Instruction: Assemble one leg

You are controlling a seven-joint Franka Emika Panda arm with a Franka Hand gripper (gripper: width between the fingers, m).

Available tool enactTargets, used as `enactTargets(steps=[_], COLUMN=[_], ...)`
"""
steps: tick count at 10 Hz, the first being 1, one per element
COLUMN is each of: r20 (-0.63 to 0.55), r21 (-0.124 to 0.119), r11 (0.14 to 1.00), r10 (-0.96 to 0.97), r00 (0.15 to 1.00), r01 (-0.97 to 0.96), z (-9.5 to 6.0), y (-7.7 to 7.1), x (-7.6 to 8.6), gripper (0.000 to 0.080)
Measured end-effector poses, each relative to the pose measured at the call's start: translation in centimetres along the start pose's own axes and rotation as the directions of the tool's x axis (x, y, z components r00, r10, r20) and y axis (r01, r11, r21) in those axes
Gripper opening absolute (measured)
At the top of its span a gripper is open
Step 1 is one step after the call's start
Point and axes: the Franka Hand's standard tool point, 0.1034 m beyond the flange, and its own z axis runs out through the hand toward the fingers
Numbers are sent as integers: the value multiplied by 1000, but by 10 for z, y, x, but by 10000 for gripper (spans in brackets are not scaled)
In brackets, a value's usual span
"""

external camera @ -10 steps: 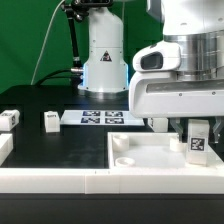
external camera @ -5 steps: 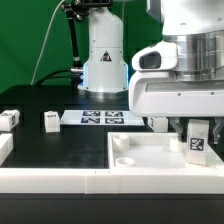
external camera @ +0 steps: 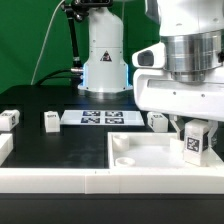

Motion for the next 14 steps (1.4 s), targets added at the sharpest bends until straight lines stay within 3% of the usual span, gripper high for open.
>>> enactTargets(steps=[2,6,9,10,11,12,13,14], r20=[-4,6,24,23,21,22,16,10], r21=[5,20,20,20,20,18,18,17], r11=[982,821,733,747,795,809,865,931], r10=[190,571,679,664,606,588,501,365], r00=[982,821,733,747,795,809,865,931], r01=[-190,-571,-680,-664,-606,-588,-501,-366], z=[1,1,1,2,3,3,3,3], y=[1,1,-1,0,0,0,-1,-1], x=[1,0,-1,-1,-1,-2,-3,-4], gripper=[293,293,298,298,483,483,607,642])
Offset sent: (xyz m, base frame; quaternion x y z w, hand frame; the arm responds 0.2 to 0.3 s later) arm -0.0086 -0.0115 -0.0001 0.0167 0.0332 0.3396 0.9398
